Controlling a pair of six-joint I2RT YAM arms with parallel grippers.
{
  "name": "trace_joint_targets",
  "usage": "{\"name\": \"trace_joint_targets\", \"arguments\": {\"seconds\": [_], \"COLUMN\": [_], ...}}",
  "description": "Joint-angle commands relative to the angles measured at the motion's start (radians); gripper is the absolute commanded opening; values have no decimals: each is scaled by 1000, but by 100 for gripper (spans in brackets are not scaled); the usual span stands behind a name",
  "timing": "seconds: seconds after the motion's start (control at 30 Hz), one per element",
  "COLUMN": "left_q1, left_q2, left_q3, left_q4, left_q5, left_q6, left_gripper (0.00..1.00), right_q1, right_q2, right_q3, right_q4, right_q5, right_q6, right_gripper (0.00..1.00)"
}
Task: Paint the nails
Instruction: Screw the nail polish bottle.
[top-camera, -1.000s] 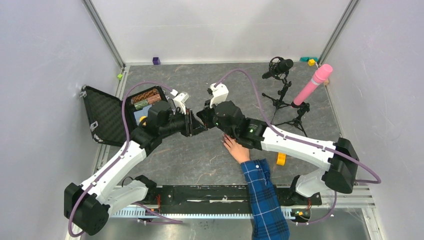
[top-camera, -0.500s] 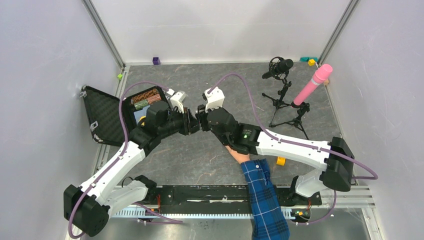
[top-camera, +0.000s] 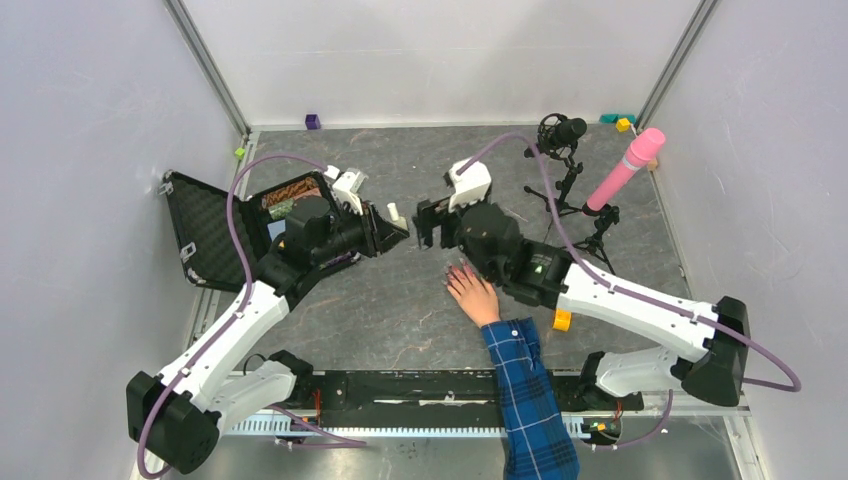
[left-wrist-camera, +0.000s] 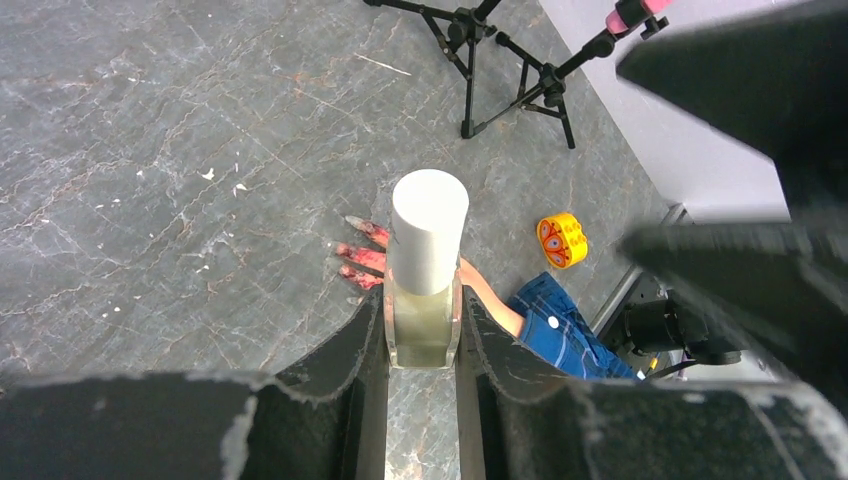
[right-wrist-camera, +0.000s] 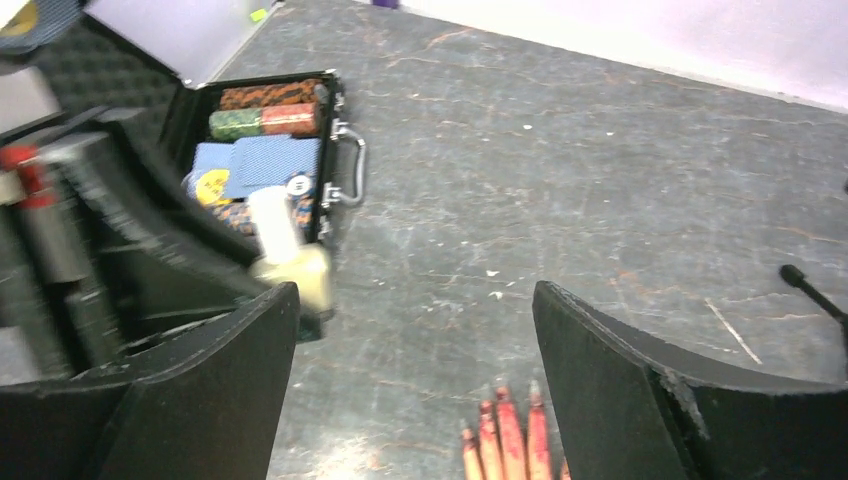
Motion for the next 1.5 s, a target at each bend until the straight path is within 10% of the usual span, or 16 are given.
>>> {"name": "trace_joint_targets", "arguments": {"seconds": [0.0, 0.57, 1.03, 1.47], "left_q1": [-1, -2, -10, -13], "left_q2": [0, 91, 84, 84], "left_q3": [39, 48, 40, 39], "left_q4": [74, 302, 354, 354], "left_q5": [32, 519, 591, 583], "left_q6": [2, -74, -93, -94], "left_gripper": [2, 2, 2, 2], "right_q1": [-146, -475, -460, -456], "right_q2": [-63, -114, -14, 28], "right_q3": [-27, -116, -106, -104], "right_q4": [-20, 340, 427, 421], "right_q5": [-222, -1260, -1395, -1406], "right_q6": [-17, 166, 298, 325], "right_gripper": [91, 90, 65, 10]}}
